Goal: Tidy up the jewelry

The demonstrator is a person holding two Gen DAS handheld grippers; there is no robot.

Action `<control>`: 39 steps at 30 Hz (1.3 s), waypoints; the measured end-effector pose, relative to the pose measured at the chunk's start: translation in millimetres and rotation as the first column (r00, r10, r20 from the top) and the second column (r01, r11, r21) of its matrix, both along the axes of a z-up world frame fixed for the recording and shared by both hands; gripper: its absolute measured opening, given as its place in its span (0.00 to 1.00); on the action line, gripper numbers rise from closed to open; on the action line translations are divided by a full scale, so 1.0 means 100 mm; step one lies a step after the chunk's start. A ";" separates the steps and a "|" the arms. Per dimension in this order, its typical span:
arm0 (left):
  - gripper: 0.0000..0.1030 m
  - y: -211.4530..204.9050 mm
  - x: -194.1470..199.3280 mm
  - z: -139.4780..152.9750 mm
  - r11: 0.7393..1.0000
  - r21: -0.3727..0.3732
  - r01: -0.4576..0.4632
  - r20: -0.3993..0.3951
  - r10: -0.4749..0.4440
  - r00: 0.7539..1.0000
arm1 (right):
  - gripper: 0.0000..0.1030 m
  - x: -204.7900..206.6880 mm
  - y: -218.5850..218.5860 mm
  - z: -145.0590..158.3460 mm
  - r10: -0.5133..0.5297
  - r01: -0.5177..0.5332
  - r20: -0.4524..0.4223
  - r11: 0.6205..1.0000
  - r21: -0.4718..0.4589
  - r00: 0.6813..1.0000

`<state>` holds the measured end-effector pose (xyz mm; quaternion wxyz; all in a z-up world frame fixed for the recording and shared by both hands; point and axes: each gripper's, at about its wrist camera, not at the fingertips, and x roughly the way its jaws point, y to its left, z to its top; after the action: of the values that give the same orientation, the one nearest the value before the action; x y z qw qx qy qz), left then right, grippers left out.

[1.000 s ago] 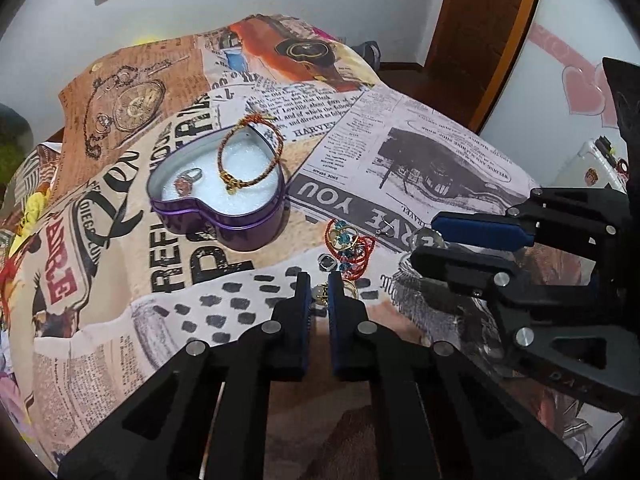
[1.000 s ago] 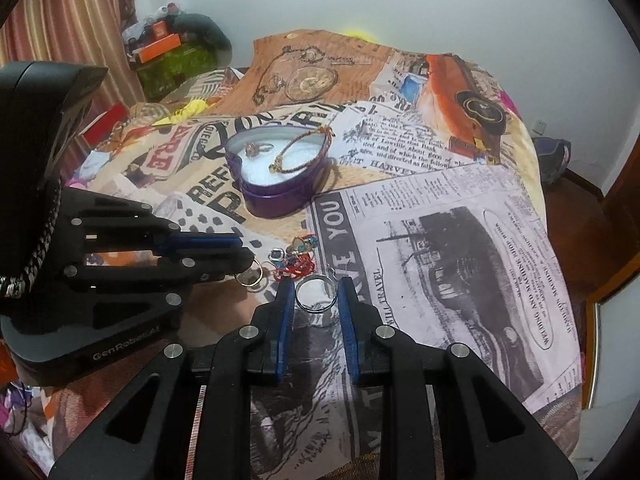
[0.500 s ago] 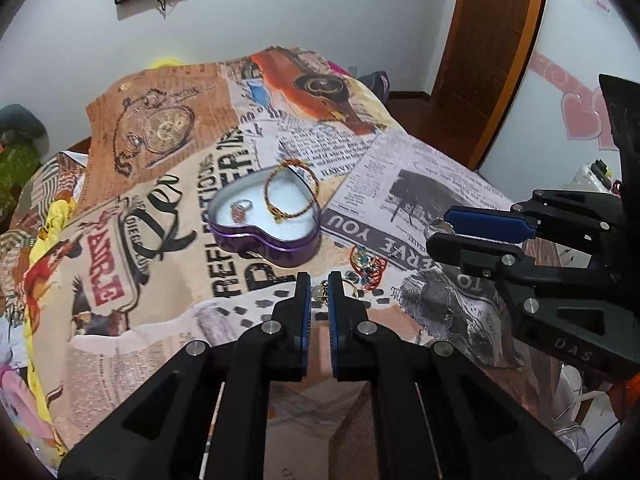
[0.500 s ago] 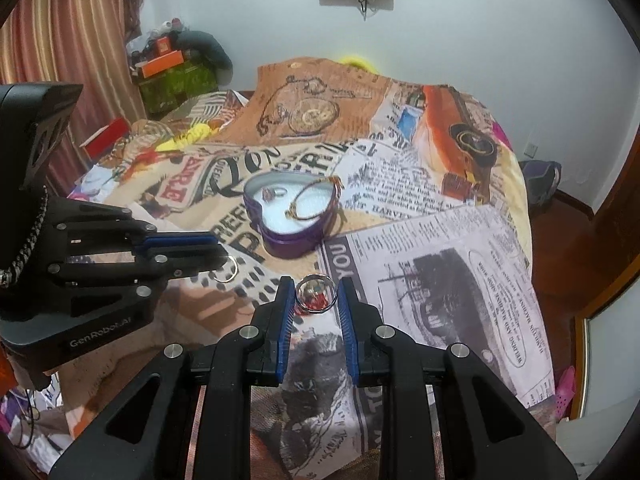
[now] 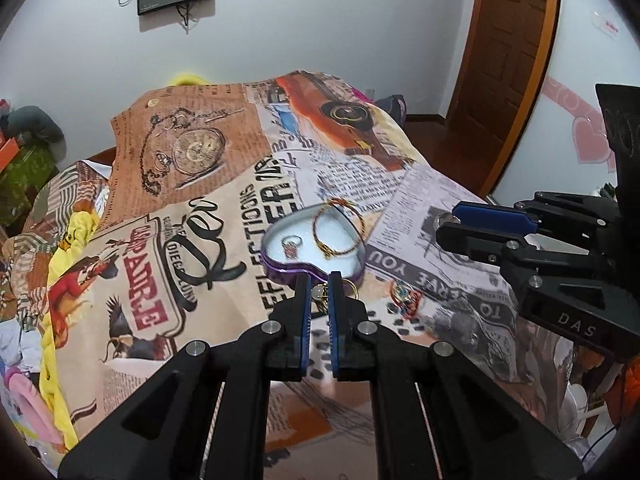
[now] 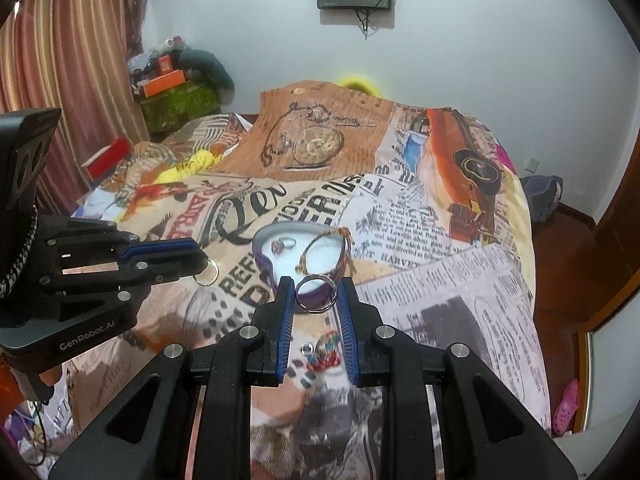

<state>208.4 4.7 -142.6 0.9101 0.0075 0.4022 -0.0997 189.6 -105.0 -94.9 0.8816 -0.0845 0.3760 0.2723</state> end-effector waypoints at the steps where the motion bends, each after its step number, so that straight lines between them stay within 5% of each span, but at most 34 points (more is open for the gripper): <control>1: 0.06 0.02 0.02 0.00 1.000 -0.004 -0.003 0.001 0.003 1.000 | 0.19 0.02 0.01 0.00 -0.001 0.001 0.001 1.000 0.001 1.000; 39: 0.06 0.19 0.89 -0.56 1.000 -0.029 -0.012 -0.093 0.010 0.996 | 0.19 0.57 0.50 -0.62 0.095 -0.102 -0.116 0.993 -0.061 0.989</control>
<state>297.1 24.0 -198.3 0.8910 -0.0127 0.4424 -0.1008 247.0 -54.5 -157.3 0.8411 -0.1170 0.4297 0.3071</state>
